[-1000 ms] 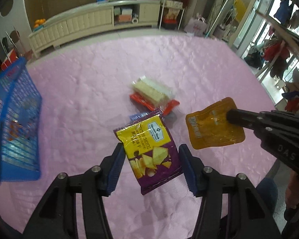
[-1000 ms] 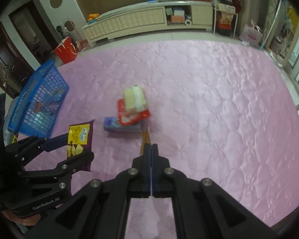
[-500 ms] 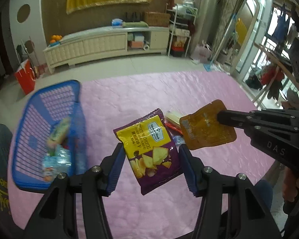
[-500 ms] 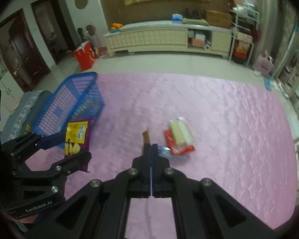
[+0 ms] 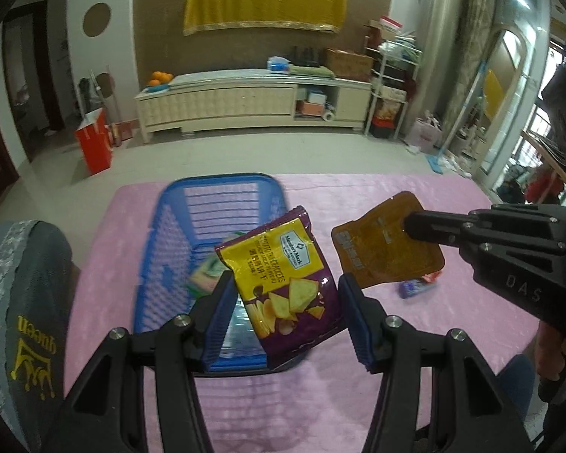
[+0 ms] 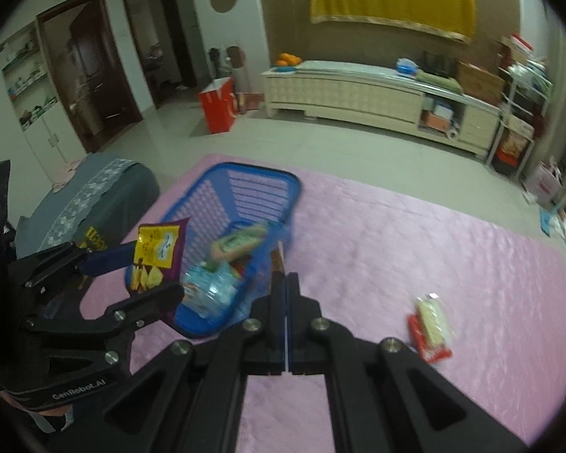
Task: Organize snacks
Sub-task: 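Carry the chip bag and orange pouch over the blue basket, then open the right tool to drop the orange pouch into the basket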
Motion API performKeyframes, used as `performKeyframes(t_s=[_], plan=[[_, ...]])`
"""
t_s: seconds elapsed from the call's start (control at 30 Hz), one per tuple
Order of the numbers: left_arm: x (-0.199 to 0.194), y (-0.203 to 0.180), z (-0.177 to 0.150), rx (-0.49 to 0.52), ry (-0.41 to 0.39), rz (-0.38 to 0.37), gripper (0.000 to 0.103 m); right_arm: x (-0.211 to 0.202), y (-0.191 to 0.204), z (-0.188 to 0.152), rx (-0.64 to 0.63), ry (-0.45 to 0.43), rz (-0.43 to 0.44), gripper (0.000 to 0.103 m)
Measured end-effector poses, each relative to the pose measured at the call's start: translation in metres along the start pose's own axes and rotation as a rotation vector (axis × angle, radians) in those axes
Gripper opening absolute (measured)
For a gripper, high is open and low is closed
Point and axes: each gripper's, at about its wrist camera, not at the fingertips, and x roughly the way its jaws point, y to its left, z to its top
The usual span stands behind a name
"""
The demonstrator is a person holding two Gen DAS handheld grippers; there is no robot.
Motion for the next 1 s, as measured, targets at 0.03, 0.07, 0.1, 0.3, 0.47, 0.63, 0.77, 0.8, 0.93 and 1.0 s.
performKeyframes(t_s=[0.03, 0.07, 0.1, 0.3, 0.47, 0.63, 0.77, 0.8, 0.93, 1.0], plan=[[-0.001, 0.007, 0.000, -0.006, -0.001, 0.007, 0.053, 0.003, 0.007, 0.005, -0.011, -0.003, 0.009, 0.002], [-0.002, 0.014, 0.000, -0.011, 0.000, 0.013, 0.053, 0.006, 0.013, 0.009, -0.022, -0.003, 0.017, 0.002], [-0.001, 0.022, 0.000, -0.019, 0.003, 0.019, 0.053, 0.010, 0.020, 0.013, -0.035, -0.002, 0.027, 0.002], [0.010, 0.050, -0.001, -0.040, 0.022, 0.033, 0.053, 0.043, 0.049, 0.030, -0.097, 0.033, 0.050, 0.002], [0.029, 0.066, -0.001, -0.060, 0.045, 0.031, 0.053, 0.078, 0.059, 0.036, -0.116, 0.079, 0.059, 0.002], [0.047, 0.075, 0.000, -0.073, 0.066, 0.033, 0.053, 0.110, 0.057, 0.037, -0.117, 0.131, 0.056, 0.002], [0.057, 0.080, -0.003, -0.077, 0.084, 0.037, 0.053, 0.130, 0.056, 0.038, -0.116, 0.157, 0.033, 0.002], [0.059, 0.080, -0.004, -0.076, 0.088, 0.039, 0.053, 0.133, 0.055, 0.038, -0.119, 0.156, 0.018, 0.002], [0.063, 0.081, -0.007, -0.070, 0.097, 0.046, 0.053, 0.143, 0.047, 0.035, -0.095, 0.175, -0.003, 0.034], [0.062, 0.078, -0.007, -0.067, 0.099, 0.046, 0.053, 0.143, 0.041, 0.033, -0.077, 0.182, -0.019, 0.068]])
